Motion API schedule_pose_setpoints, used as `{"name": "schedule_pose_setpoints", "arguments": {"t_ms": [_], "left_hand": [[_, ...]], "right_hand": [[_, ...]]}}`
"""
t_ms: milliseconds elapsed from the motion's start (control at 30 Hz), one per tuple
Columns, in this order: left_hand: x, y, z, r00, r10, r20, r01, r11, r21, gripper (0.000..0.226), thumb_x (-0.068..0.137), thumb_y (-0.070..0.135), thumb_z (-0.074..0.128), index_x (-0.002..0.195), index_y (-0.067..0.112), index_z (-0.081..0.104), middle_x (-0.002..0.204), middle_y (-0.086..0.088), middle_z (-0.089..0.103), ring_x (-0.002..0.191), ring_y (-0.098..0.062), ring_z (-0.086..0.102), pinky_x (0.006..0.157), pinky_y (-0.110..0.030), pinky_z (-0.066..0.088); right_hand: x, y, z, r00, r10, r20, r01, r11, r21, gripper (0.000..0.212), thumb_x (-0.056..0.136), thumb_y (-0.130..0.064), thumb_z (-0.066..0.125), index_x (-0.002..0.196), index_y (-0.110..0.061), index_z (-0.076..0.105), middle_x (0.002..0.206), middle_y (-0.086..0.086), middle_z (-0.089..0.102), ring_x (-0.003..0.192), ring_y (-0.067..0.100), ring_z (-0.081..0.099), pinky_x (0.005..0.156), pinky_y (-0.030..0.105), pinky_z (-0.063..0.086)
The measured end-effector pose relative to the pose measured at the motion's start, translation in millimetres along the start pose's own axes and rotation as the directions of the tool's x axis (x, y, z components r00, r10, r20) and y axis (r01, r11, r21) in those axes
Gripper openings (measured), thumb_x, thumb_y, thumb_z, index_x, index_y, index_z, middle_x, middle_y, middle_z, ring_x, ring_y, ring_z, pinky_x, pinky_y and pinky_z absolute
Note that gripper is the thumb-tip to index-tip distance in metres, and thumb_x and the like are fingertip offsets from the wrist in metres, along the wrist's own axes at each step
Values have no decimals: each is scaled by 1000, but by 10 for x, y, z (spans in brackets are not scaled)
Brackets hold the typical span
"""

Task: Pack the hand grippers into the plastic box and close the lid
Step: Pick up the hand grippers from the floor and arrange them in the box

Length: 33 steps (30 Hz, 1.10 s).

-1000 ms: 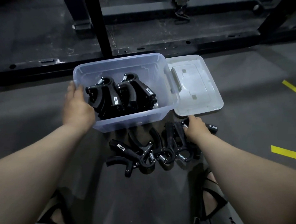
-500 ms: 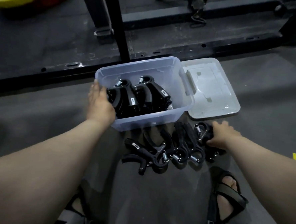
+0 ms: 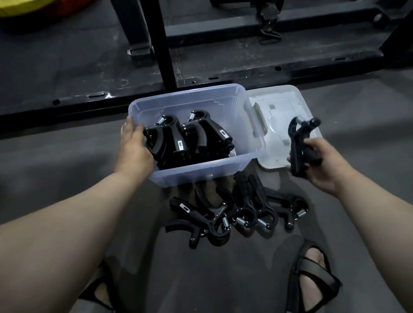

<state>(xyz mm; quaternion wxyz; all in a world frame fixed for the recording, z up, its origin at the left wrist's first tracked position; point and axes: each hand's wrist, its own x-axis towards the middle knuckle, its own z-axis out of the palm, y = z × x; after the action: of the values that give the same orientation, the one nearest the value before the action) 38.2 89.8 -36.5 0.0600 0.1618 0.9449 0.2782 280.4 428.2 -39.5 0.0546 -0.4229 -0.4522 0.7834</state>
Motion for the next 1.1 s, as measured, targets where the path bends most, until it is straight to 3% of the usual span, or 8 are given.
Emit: {"name": "schedule_pose_setpoints", "arguments": {"t_ms": [133, 267, 433, 533, 633, 867, 933, 1100], "left_hand": [[-13, -5, 5, 1000, 22, -13, -22, 1000, 4, 58, 94, -4, 34, 150, 8, 31, 164, -6, 3, 151, -19, 0, 121, -26, 3], [-2, -5, 18, 1000, 19, -25, -19, 1000, 16, 54, 96, -1, 36, 149, 8, 34, 164, -6, 4, 151, -20, 2, 121, -28, 5], [-4, -4, 19, 999, 18, -41, -18, 1000, 9, 56, 93, -3, 36, 148, 8, 35, 164, -5, 5, 151, -20, 4, 121, -28, 7], [-28, 13, 7, 999, 7, -44, -7, 1000, -11, 60, 92, -4, 34, 150, 12, 33, 164, 0, 4, 151, -16, 3, 122, -30, 9], [-36, 13, 6, 999, -21, -40, 20, 1000, -22, 61, 93, -2, 33, 150, 18, 33, 164, 7, 2, 151, -11, 2, 122, -33, 13], [-20, -1, 21, 999, -14, -48, 13, 1000, -19, 60, 93, -1, 34, 150, 15, 34, 164, 4, 4, 151, -14, 2, 122, -30, 9], [-20, -8, 28, 999, -22, -45, 20, 999, -29, 59, 93, 0, 33, 150, 16, 33, 164, 6, 3, 151, -12, 1, 122, -29, 8], [-7, -40, 48, 999, -28, -42, 26, 999, -42, 60, 93, 0, 33, 150, 16, 33, 164, 6, 4, 151, -12, 1, 122, -31, 9]], "right_hand": [[-5, -449, 374, 973, -97, 207, 78, 992, 100, 38, 88, -28, 48, 116, -3, 55, 106, 18, 58, 101, 34, 59, 92, 50, 51], [-20, -660, 874, 939, -36, 342, 102, 978, -180, 43, 87, -13, 45, 125, 5, 55, 110, 26, 56, 105, 36, 60, 94, 51, 52], [40, -594, 1433, 956, -46, 289, 185, 860, -475, 17, 90, 0, 45, 102, -3, 57, 95, 21, 57, 86, 31, 59, 86, 47, 57], [133, -574, 1613, 972, -69, 223, 205, 712, -672, 18, 86, 1, 40, 96, -3, 54, 92, 23, 58, 81, 32, 59, 82, 49, 58], [230, -656, 1734, 976, -165, 142, 203, 456, -867, 25, 84, -3, 37, 99, -4, 57, 91, 21, 61, 74, 31, 58, 61, 33, 49], [342, -679, 1979, 987, -107, 117, 112, -51, -992, 26, 93, 0, 37, 112, 0, 54, 101, 15, 56, 92, 33, 53, 86, 36, 44], [401, -522, 1988, 991, -89, 103, 97, -66, -993, 27, 92, 1, 38, 112, 1, 56, 107, 17, 59, 98, 35, 55, 92, 39, 43], [543, -222, 1899, 998, -52, 29, 38, 174, -984, 21, 92, -3, 47, 106, 0, 61, 100, 17, 61, 94, 34, 61, 76, 35, 48]]}}
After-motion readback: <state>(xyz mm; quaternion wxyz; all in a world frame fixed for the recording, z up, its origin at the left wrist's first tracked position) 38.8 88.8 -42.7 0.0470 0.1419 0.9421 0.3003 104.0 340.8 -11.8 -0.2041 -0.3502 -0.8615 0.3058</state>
